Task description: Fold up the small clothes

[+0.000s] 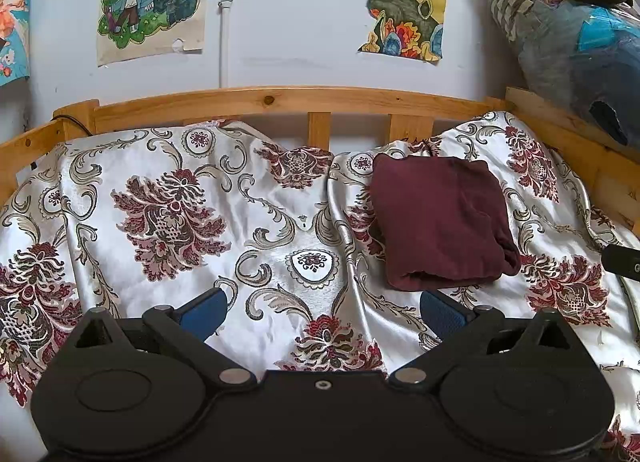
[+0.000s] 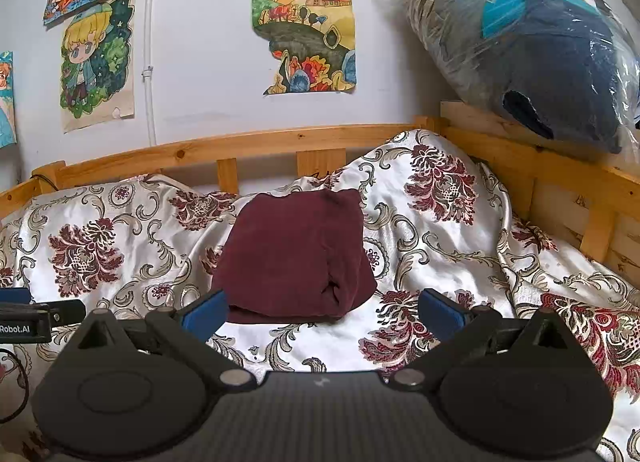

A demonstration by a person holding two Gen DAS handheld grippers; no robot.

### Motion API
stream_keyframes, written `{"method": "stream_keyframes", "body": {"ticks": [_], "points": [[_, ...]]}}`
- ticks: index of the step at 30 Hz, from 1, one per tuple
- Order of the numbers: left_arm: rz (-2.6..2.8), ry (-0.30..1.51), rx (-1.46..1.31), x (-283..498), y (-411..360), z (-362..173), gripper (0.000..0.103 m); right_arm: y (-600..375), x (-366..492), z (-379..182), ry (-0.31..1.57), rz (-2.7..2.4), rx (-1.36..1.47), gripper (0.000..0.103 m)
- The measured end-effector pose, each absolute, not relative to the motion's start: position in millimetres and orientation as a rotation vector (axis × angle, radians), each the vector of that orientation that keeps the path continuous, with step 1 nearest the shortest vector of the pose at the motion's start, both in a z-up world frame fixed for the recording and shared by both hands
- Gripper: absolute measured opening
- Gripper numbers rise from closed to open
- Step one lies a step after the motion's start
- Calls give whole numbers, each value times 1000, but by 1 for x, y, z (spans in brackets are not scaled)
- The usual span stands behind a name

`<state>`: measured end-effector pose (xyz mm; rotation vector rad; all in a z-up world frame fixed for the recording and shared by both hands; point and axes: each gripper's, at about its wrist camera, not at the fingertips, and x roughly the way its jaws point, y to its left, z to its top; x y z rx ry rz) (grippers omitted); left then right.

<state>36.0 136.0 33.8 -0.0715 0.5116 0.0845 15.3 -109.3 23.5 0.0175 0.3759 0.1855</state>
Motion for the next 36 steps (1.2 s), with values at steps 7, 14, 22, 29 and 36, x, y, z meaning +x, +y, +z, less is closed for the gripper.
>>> {"method": "stream_keyframes", "body": {"ticks": [7, 14, 22, 29, 36], "points": [[89, 515, -68, 37, 137, 34, 102, -110, 16, 23, 379, 183, 21, 103], [91, 514, -66, 36, 136, 34, 102, -110, 16, 22, 387, 183, 23, 103], [91, 514, -66, 36, 135, 34, 102, -110, 16, 22, 389, 181, 29, 103], [91, 514, -65, 36, 136, 34, 102, -110, 16, 22, 390, 180, 31, 103], [93, 514, -65, 36, 135, 33, 102, -110, 17, 20, 395, 179, 34, 103]]}}
